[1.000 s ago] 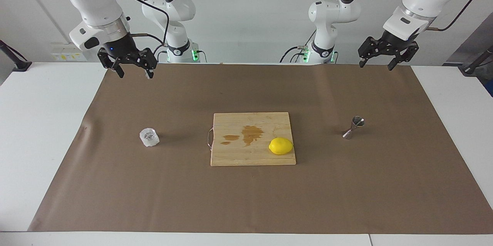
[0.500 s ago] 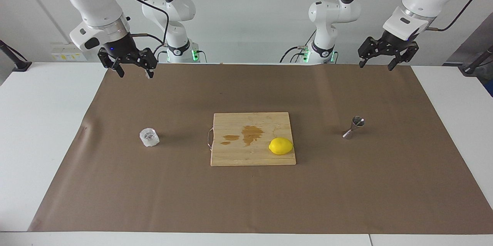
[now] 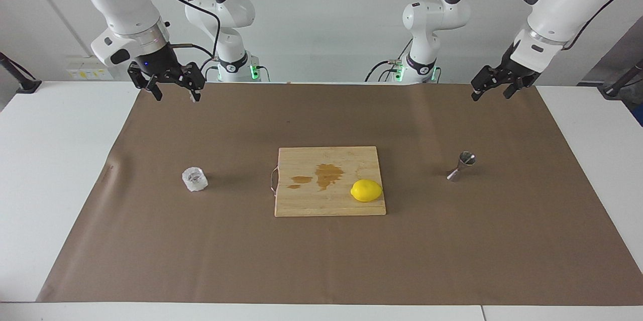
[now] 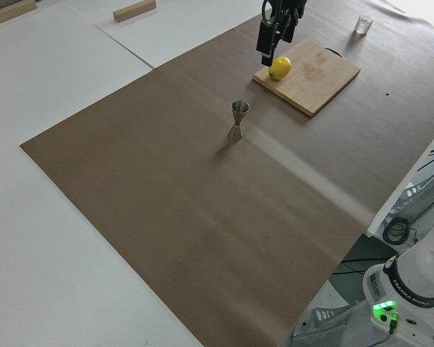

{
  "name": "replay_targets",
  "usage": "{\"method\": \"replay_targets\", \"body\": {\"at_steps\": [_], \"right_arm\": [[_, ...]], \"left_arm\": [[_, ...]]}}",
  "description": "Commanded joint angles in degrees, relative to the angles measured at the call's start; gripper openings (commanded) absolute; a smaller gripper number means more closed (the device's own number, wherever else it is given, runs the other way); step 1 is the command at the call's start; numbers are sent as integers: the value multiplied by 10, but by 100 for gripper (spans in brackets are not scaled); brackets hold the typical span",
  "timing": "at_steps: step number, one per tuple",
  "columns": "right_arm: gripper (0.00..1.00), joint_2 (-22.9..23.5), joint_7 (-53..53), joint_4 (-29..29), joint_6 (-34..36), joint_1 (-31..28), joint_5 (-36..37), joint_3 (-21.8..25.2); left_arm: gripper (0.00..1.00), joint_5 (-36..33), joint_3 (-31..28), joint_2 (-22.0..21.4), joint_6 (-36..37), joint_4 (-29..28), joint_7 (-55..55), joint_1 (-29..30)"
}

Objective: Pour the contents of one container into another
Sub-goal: 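Open the left gripper beside the small metal cup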

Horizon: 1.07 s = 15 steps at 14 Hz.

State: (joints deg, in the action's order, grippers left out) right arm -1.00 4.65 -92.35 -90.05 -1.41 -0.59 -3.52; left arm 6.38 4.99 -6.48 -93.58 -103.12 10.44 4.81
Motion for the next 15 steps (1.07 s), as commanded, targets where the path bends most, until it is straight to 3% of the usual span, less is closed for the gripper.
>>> {"method": "replay_targets", "body": {"at_steps": [1, 6, 11, 15], "right_arm": [[100, -1, -14, 3, 8, -8, 1, -3], [100, -1, -14, 3, 8, -8, 1, -3], [100, -1, -14, 3, 8, -8, 1, -3], [100, -1, -14, 3, 8, -8, 1, -3]], "left_arm": [[100, 27, 5, -24, -61, -62, 67, 33], [100, 119, 4, -23, -101, -113, 186, 83], [100, 210, 4, 6, -155, -143, 422, 106], [100, 294, 4, 18, -206, -183, 500, 128]]}}
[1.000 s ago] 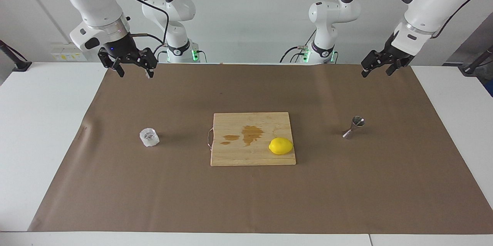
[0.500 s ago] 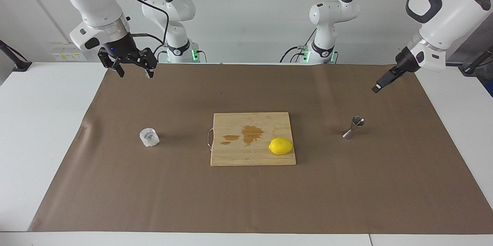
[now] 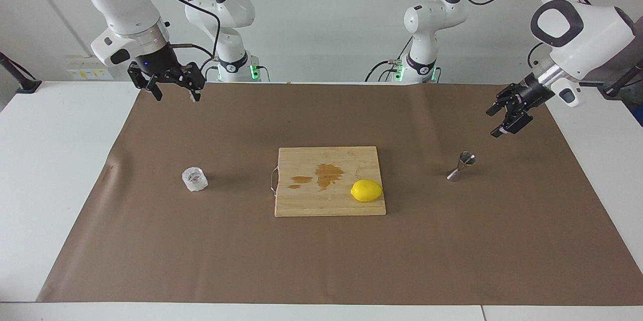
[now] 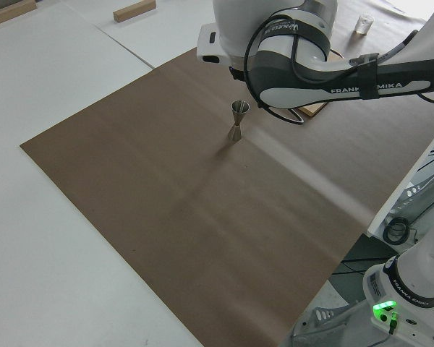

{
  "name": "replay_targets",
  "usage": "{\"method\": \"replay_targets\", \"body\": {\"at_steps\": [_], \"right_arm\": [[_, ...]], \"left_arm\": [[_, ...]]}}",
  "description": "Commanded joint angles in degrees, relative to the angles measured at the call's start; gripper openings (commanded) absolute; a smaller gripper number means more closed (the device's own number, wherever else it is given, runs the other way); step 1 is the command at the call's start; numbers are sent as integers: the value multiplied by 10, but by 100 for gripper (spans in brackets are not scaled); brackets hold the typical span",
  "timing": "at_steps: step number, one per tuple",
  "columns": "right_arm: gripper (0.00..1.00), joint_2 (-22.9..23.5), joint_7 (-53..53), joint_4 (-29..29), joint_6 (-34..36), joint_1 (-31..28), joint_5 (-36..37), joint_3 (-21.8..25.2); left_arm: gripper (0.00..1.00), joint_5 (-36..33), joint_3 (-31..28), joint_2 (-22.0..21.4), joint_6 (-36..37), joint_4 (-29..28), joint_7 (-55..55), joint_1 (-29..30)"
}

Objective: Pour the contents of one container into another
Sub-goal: 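Open the left gripper beside the small metal cup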

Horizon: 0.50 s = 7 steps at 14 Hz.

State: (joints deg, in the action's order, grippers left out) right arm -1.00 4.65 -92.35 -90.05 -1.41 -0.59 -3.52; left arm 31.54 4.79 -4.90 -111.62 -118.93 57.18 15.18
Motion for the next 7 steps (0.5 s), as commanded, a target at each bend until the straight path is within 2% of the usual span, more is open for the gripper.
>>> {"method": "replay_targets", "body": {"at_steps": [1, 7], "right_arm": [[100, -1, -14, 3, 8, -8, 1, -3], [100, -1, -14, 3, 8, -8, 1, -3]], "left_arm": [[100, 74, 6, 19, -27, -26, 46, 33], [100, 206, 7, 25, -81, -107, 84, 41]]}}
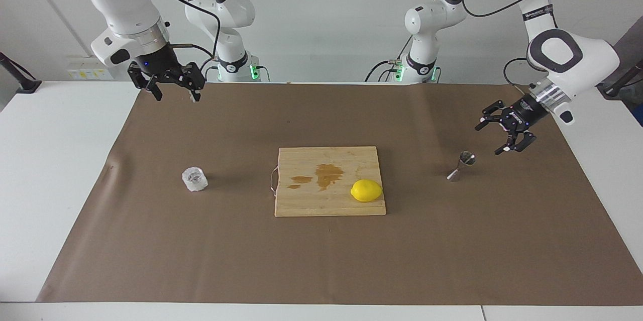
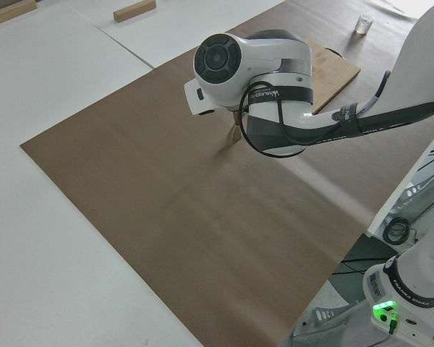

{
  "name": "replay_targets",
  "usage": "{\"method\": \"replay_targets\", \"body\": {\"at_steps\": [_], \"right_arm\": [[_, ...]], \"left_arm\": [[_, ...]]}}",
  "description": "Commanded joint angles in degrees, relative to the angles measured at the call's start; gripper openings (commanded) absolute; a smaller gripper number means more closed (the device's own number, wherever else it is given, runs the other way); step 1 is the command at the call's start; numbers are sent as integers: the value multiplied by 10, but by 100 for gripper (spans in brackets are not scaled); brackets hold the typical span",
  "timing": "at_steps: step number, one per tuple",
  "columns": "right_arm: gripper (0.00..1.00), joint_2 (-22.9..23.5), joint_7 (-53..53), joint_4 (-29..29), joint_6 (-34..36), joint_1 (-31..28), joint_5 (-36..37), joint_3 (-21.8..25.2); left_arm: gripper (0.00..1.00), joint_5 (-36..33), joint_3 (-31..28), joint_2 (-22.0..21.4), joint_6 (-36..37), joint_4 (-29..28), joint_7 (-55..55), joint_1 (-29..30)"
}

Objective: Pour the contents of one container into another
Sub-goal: 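Open the left gripper beside the small metal cup, then reach the left gripper forward around the small metal cup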

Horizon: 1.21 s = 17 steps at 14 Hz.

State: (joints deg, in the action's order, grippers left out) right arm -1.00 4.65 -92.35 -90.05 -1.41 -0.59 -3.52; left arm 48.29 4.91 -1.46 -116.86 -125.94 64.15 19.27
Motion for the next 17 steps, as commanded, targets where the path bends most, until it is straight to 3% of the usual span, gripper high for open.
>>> {"method": "replay_targets", "body": {"at_steps": [1, 6, 11, 17], "right_arm": [[100, -1, -14, 3, 8, -8, 1, -3], [100, -1, -14, 3, 8, -8, 1, -3], [100, -1, -14, 3, 8, -8, 1, -3], [100, -1, -14, 3, 8, -8, 1, -3]], "left_arm": [[100, 65, 5, -9, -41, -54, 12, -1], [100, 147, 6, -17, -90, -113, 4, -7], [100, 210, 6, -11, -134, -113, -5, -51], [100, 218, 6, -7, -155, -113, -5, -53]]}}
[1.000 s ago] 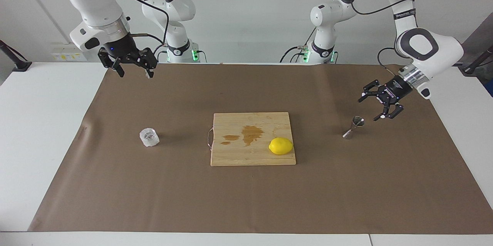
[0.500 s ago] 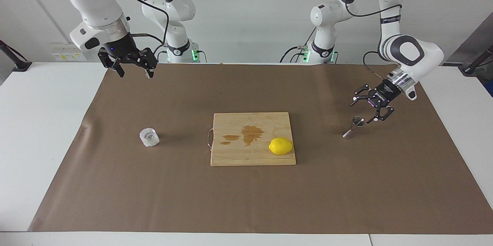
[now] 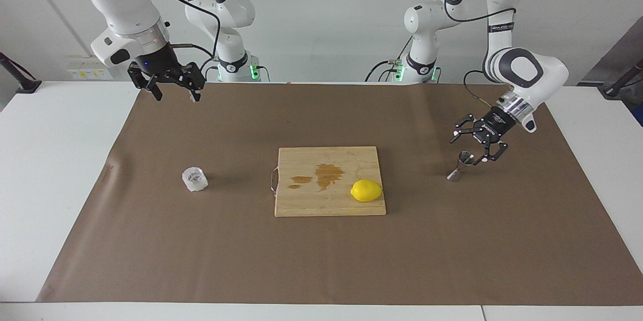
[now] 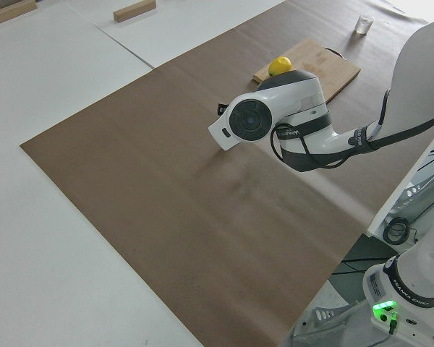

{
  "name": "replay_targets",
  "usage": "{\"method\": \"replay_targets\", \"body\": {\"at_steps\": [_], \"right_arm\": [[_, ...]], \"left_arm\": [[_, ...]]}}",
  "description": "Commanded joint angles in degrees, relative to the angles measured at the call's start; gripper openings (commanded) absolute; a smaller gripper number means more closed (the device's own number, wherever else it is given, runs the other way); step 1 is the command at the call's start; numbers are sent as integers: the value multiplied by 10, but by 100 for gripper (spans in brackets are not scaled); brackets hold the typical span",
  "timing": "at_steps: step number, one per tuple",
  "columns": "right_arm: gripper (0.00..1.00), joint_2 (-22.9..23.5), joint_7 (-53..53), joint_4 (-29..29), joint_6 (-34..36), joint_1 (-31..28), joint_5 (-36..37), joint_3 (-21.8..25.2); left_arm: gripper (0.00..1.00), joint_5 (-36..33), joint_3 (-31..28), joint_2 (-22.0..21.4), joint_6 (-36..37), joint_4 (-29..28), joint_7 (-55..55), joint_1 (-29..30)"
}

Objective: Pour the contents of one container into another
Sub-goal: 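Reach the left gripper forward around the small metal cup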

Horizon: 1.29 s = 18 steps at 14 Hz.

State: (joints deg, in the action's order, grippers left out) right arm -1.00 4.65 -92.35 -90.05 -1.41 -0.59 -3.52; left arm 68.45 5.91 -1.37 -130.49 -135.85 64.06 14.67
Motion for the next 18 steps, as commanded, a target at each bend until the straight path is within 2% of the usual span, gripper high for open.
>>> {"method": "replay_targets", "body": {"at_steps": [1, 18], "right_arm": [[100, -1, -14, 3, 8, -8, 1, -3], [100, -1, -14, 3, 8, -8, 1, -3]], "left_arm": [[100, 27, -4, -7, -34, -13, -4, -10], [100, 78, -4, 6, -74, -6, -4, -32]]}}
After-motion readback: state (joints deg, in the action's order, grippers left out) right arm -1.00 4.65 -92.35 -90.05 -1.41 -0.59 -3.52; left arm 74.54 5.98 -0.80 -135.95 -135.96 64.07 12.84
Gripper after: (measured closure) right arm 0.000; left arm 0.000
